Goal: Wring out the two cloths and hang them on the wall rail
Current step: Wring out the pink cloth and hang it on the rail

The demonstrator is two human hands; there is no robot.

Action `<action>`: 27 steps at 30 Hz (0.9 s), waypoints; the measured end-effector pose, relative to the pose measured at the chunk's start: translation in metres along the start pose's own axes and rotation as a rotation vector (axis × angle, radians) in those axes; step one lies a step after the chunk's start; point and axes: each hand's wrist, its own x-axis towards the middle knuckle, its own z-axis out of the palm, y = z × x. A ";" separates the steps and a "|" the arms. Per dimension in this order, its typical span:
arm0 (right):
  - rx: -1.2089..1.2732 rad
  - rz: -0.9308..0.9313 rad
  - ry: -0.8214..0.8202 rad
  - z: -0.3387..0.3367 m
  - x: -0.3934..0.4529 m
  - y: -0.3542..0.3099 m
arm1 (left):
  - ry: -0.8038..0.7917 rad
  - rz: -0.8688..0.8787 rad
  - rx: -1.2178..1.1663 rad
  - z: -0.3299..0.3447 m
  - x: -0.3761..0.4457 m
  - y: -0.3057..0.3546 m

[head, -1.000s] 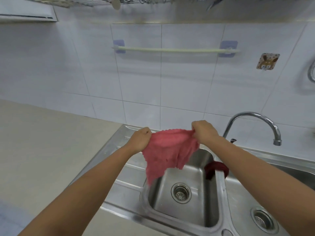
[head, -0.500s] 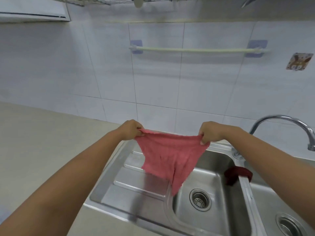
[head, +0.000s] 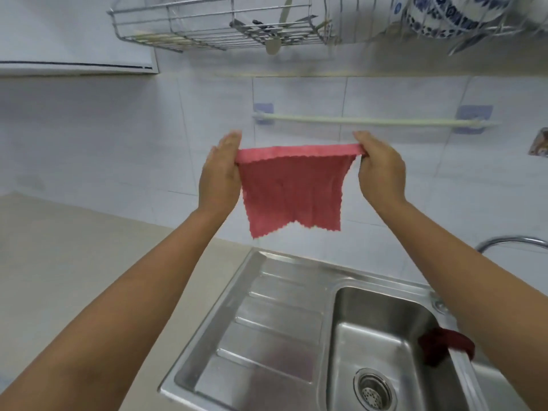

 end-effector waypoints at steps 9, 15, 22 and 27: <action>-0.298 0.060 -1.223 0.004 -0.042 0.025 | -1.177 -0.195 0.162 -0.012 -0.046 -0.038; -0.100 0.286 -1.167 -0.002 -0.037 0.018 | -1.088 -0.254 0.076 -0.021 -0.039 -0.036; -0.015 0.230 -0.681 -0.015 0.004 -0.015 | -0.526 -0.231 0.139 -0.040 -0.002 -0.012; -0.017 -0.258 0.181 -0.029 0.019 -0.028 | 0.161 0.316 0.353 -0.058 0.017 -0.003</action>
